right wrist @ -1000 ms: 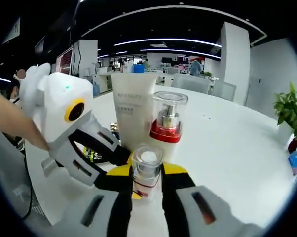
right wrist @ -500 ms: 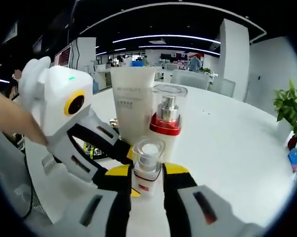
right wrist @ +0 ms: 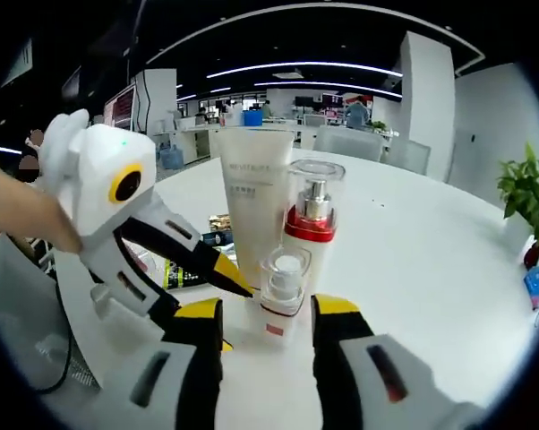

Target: Arrange the skincare products in the storage area until every visible bottle or jar stands upright without overlapping.

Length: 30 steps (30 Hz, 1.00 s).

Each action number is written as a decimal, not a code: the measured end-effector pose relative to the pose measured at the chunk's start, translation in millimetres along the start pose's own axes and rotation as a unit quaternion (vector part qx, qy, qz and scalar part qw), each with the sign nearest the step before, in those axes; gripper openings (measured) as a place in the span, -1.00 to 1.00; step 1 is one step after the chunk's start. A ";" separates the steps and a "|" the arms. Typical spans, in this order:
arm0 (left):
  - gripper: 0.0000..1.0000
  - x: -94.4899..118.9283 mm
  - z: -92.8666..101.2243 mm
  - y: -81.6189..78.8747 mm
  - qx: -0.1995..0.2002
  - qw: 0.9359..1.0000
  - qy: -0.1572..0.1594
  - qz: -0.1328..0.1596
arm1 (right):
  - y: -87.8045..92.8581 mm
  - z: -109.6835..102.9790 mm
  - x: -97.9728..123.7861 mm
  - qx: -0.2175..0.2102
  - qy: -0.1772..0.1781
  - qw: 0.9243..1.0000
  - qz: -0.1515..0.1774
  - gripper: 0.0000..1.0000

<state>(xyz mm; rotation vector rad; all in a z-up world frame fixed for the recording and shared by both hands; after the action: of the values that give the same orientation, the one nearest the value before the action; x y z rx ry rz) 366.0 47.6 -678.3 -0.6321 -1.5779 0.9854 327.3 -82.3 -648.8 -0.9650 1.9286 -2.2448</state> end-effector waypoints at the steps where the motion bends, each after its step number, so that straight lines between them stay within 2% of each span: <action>1: -0.35 3.0 1.3 1.5 0.003 1.000 -0.003 -0.002 | -0.2 -1.0 1.4 -0.001 -0.001 1.000 0.000 -0.15; 4: -0.28 14.3 6.7 5.0 0.014 1.000 -0.009 -0.005 | -1.9 -4.8 6.8 -0.001 0.000 1.000 -0.002 -0.11; 12: -0.11 41.0 19.2 10.5 0.049 0.998 -0.030 0.008 | -1.9 -14.4 19.4 -0.006 0.004 1.000 -0.004 0.00; 18: 0.13 59.7 27.6 15.2 0.060 0.997 -0.054 0.012 | 0.6 -24.6 28.9 -0.023 0.000 1.000 -0.005 0.07; 22: 0.20 73.6 32.1 19.0 0.069 0.995 -0.067 0.010 | 4.3 -32.0 35.0 -0.051 -0.012 0.999 -0.008 0.18; 27: 0.31 92.8 37.7 22.5 0.084 0.993 -0.081 0.006 | 5.9 -37.0 42.0 -0.067 -0.021 0.997 0.002 0.31; 30: 0.41 106.4 41.0 25.3 0.103 0.990 -0.091 0.014 | 5.3 -39.0 46.6 -0.075 -0.023 0.997 0.007 0.38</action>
<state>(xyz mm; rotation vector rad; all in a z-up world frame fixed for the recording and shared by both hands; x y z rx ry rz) 298.3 137.1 -646.1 -0.4310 -1.6012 1.2382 269.6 -67.9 -635.2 -1.0075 2.1028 -2.0750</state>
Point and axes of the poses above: the point that each gripper's makers call its tool centre point, and the gripper's own axes: x roughly backward along the fingers, z roughly to its right, y roughly out of its underside, the point moved 9 cm from there along x, roughly backward along the fingers, and after that the axes turned 4 degrees about z, right-handed, at the moved point
